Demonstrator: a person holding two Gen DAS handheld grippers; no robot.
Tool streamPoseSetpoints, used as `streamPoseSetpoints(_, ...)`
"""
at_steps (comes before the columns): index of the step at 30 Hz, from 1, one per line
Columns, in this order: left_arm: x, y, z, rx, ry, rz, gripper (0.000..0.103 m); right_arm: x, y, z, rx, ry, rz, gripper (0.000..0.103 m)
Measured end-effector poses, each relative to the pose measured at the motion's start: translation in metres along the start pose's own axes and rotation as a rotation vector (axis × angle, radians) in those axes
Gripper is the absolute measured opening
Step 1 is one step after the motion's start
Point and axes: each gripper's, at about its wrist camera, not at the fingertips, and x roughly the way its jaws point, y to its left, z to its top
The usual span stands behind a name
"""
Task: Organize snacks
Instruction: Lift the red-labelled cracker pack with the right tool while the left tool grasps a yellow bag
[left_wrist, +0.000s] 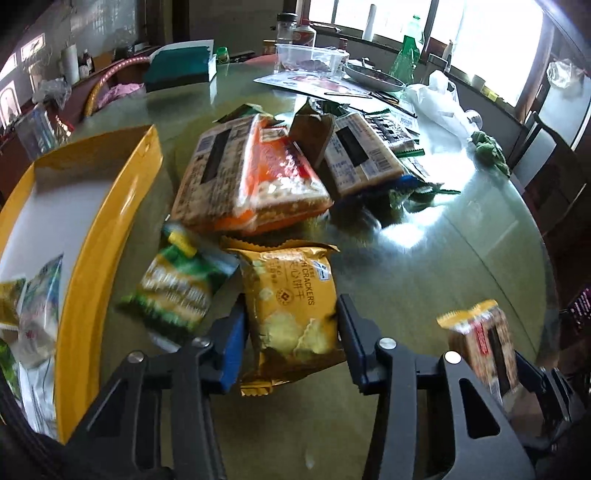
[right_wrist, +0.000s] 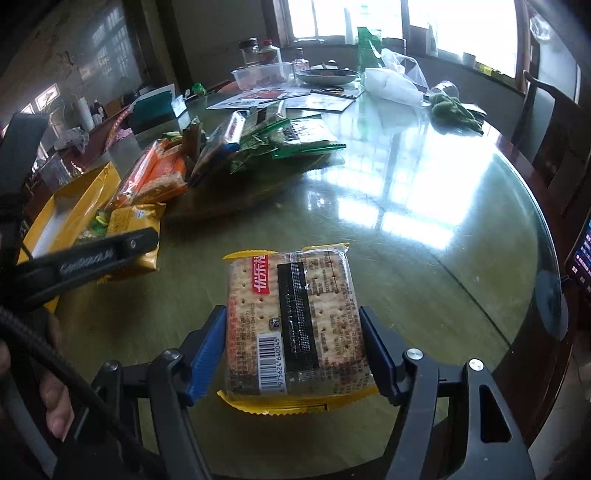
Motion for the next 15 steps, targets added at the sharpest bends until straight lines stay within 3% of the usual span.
streamPoseSetpoints(6, -0.027, 0.008, -0.02, -0.016, -0.025, -0.117, 0.046, -0.001, 0.004, 0.0, 0.028, -0.003, 0.088, 0.069)
streamPoseSetpoints(15, -0.074, 0.035, -0.02, -0.106, -0.085, -0.249, 0.046, -0.012, 0.027, 0.006, 0.039, -0.038, 0.167, 0.069)
